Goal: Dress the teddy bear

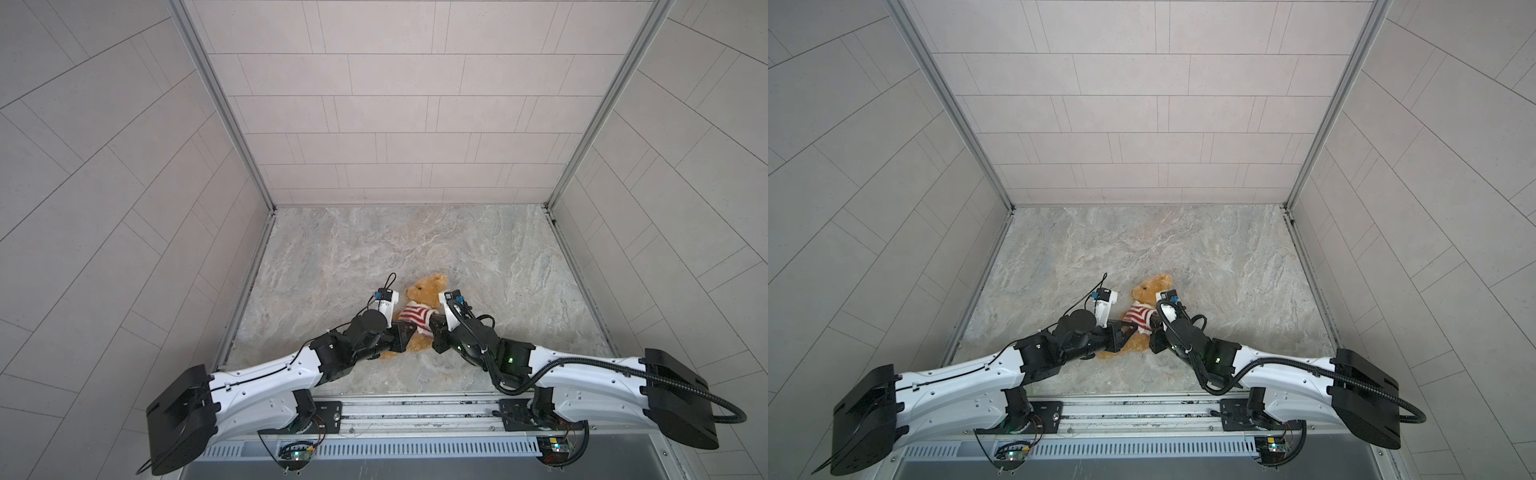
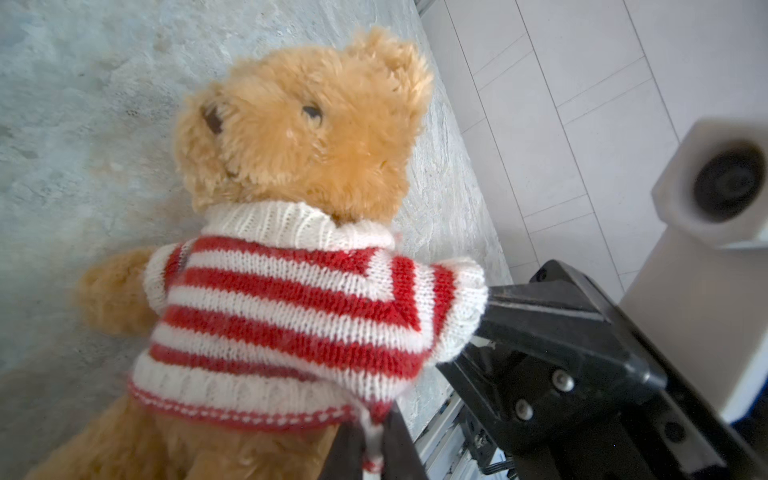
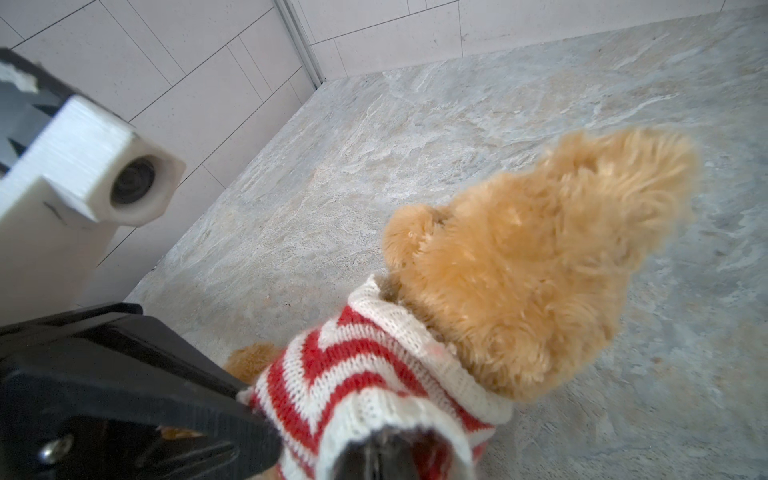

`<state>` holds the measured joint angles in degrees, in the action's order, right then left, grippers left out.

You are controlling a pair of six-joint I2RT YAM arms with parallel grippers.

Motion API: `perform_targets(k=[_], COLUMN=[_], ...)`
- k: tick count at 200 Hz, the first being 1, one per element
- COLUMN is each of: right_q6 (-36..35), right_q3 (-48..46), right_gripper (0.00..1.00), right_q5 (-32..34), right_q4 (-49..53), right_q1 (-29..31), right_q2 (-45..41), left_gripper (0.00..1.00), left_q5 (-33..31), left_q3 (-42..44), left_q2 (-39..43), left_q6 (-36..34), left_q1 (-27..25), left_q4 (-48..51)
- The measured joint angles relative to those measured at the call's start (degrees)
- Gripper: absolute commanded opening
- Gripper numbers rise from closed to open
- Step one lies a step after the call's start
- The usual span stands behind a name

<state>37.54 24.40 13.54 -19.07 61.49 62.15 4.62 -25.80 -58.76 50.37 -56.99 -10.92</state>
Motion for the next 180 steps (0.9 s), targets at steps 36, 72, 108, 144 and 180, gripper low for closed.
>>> perform_targets(k=[36,72,108,144,180], right_q6=[-0.22,-1.25,-1.99,-4.04,-7.78], right_q3=[-1.01,-1.44,-2.05,-2.23,-2.19], right_gripper=[0.0,0.0,0.0,0.0,0.0], right_q5=[0.11,-0.55,-0.42,-3.19,-9.46], right_q4=[0.11,0.83,3.34,2.91,2.73], right_q1=[0.15,0.61,0.0,-0.07,-0.28], right_q2=[-2.27,-6.16,-7.85,-7.89,-8.04], left_gripper=[0.0,0.01,0.0,0.0,0.0], left_q5=[0.48,3.98,4.33,4.72,6.29], left_q3=[0.57,2.4,3.39,3.43,3.48], left_q2=[1.2,4.15,4.79,4.13,3.78], left_q6=[0.13,-1.68,-3.74,-5.14,-5.77], left_q1=[1.66,6.45,9.46,10.03,12.55], left_q4=[0.17,0.13,1.38,1.44,1.64])
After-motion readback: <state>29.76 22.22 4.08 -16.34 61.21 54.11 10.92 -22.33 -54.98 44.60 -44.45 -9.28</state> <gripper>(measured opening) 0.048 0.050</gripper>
